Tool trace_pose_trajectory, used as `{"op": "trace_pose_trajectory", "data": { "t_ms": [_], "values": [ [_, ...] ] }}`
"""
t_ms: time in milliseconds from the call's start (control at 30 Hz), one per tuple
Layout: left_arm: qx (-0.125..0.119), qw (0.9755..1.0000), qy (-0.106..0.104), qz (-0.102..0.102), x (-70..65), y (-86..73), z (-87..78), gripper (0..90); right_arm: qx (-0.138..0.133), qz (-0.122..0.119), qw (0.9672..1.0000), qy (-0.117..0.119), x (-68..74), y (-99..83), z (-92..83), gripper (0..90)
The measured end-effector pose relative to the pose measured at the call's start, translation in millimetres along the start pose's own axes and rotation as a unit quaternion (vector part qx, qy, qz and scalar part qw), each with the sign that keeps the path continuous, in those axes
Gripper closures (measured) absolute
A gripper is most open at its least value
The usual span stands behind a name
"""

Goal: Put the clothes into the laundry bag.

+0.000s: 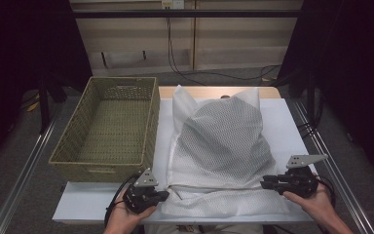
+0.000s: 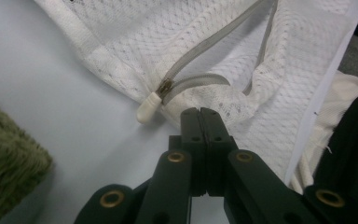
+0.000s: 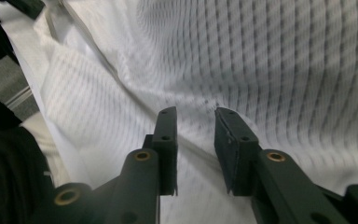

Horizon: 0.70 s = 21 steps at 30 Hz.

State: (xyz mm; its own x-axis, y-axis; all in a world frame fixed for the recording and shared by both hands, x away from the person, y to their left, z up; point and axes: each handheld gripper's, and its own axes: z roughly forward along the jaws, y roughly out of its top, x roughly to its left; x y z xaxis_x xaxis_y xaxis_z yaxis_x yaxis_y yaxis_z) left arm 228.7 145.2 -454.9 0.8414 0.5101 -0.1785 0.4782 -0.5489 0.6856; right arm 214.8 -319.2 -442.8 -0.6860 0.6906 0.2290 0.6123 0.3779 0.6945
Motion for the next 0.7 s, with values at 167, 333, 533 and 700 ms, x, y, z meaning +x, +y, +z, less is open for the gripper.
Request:
{"op": "trace_pose_trajectory", "data": {
  "t_ms": [167,333,533,700],
  "values": [
    [-0.009,1.0,0.002,-0.002,-1.2,-3.5,-7.6,89.8,0.031,-0.005,0.9995,-0.006,-3.6,-6.5,10.3,67.8],
    [0.004,1.0,-0.003,-0.006,0.7,-6.2,-5.4,89.5,0.054,-0.035,0.9979,-0.008,3.7,-7.2,19.9,64.0],
    [0.004,0.9999,-0.009,0.0,-0.3,-6.5,-5.2,89.5,0.062,-0.032,0.9976,-0.005,8.5,-19.7,10.6,64.2],
    [-0.022,0.9996,-0.016,0.0,0.7,-5.9,-9.3,86.8,0.055,-0.03,0.998,-0.001,6.8,-21.1,8.6,62.1]
  ]
}}
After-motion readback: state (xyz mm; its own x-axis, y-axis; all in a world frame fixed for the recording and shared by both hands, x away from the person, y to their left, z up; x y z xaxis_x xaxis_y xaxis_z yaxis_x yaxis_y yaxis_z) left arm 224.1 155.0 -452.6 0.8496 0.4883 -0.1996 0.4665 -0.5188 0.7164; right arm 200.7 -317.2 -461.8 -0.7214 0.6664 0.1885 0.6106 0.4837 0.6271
